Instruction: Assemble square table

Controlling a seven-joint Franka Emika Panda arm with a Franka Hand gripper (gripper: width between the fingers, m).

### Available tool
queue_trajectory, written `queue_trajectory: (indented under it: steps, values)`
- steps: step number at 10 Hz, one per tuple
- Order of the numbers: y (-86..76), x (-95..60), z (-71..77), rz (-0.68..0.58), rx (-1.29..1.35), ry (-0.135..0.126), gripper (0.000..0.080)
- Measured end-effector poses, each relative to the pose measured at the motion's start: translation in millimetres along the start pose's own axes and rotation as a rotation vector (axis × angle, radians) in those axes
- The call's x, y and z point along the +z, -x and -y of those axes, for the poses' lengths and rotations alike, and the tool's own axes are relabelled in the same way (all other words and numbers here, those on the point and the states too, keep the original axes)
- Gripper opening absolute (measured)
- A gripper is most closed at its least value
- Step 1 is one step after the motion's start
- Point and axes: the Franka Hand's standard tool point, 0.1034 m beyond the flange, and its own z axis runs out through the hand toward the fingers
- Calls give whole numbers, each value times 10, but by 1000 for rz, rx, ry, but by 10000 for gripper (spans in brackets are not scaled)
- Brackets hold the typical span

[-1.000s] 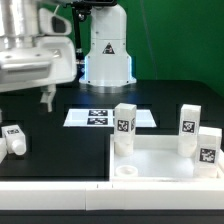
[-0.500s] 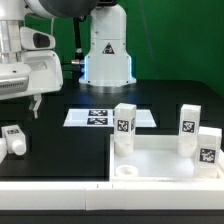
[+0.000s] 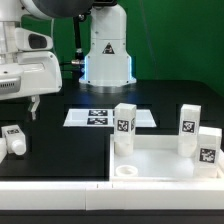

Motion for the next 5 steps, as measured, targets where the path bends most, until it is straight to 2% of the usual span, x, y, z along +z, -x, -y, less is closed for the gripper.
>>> queue_trajectory:
  steps: [5]
  values:
    - [8, 42, -34, -11, 3, 1, 649]
